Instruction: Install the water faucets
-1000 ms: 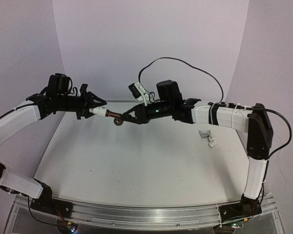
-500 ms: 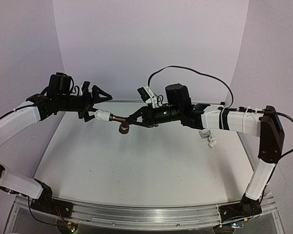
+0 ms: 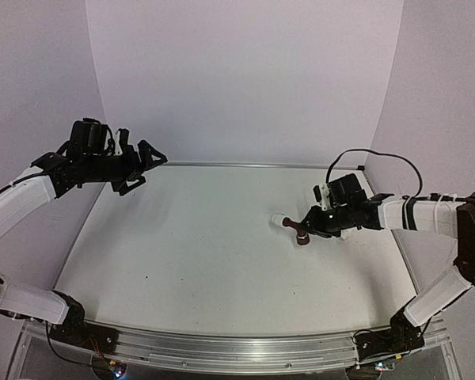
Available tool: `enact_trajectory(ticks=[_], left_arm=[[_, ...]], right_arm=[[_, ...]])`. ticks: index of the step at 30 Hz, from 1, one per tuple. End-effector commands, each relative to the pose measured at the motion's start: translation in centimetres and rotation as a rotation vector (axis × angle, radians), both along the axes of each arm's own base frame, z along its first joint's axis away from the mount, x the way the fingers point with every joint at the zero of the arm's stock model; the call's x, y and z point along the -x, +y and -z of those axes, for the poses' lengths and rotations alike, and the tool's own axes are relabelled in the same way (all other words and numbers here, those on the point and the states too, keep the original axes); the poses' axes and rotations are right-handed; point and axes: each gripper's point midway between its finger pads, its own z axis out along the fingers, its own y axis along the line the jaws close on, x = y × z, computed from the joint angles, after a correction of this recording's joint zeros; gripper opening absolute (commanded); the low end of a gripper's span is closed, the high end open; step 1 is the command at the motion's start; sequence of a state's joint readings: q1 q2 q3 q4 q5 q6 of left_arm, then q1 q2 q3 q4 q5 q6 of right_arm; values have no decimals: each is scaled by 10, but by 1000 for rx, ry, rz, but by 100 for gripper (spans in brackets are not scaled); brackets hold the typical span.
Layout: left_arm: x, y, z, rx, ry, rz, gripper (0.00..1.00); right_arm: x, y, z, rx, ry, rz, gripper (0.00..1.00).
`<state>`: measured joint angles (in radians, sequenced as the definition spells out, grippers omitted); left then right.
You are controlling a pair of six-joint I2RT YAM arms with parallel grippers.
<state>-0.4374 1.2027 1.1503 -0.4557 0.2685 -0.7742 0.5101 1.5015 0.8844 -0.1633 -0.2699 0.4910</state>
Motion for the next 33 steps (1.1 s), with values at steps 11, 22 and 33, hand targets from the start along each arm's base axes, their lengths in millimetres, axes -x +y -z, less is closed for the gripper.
enact_trajectory(ticks=[11, 22, 33], left_arm=[[4, 11, -51, -24, -169, -10, 99], [51, 109, -165, -112, -578, -373, 99], [82, 144, -207, -134, -715, -496, 99]], right_arm=[[1, -53, -76, 290, -236, 50, 98], [42, -115, -281, 232, -720, 231, 98], [75, -131, -346, 113, -889, 269, 98]])
